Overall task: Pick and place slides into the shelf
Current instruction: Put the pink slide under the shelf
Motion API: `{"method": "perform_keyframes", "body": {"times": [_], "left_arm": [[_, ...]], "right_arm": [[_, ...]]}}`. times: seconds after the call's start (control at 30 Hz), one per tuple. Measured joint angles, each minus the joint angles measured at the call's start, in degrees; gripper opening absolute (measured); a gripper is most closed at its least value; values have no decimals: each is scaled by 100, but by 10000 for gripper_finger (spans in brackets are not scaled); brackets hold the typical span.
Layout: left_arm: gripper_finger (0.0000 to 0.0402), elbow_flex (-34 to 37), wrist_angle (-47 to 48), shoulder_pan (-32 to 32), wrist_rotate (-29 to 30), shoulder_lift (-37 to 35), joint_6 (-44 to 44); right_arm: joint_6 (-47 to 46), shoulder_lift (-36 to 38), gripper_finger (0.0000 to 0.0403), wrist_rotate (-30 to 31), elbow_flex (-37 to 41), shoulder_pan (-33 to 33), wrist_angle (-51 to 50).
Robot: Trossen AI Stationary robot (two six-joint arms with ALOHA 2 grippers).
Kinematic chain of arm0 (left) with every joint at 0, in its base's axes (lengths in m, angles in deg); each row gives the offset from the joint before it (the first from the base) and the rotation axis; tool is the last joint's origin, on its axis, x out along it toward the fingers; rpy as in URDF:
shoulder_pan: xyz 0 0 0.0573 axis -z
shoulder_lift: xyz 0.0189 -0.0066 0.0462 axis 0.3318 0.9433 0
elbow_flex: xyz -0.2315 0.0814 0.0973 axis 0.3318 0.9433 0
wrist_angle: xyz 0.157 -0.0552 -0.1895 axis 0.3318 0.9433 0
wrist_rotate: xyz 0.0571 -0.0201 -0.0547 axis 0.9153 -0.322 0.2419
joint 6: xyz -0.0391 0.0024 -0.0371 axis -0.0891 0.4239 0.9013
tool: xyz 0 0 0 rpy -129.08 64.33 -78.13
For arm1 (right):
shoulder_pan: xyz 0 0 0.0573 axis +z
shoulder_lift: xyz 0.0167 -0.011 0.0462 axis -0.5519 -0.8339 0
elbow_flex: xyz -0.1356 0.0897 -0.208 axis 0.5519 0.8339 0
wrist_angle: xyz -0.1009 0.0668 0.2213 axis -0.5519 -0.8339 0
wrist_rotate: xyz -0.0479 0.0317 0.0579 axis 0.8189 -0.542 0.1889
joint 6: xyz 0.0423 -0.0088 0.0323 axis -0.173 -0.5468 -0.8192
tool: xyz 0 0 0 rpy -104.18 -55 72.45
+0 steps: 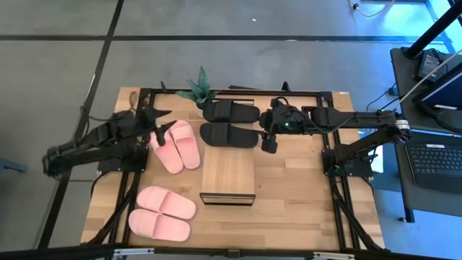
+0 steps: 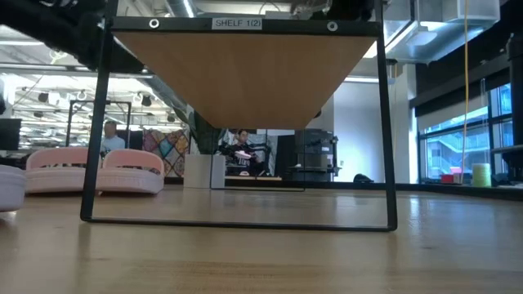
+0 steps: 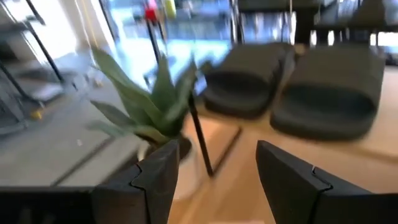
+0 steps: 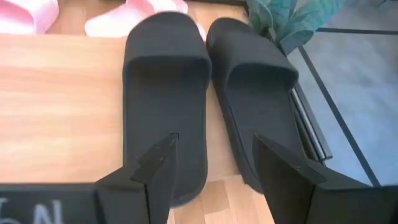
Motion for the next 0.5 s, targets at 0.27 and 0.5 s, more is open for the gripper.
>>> {"method": "perform_keyframes", "body": {"times": [0.27,0.5], "left_arm": [[205,-690,746,1084,749,1964,278],[205,-951,1182,1743,1189,3311,722]], "right_arm": [[-32,264,204,-2,2,2,-388],[8,557,204,-2,2,4,-560]]}}
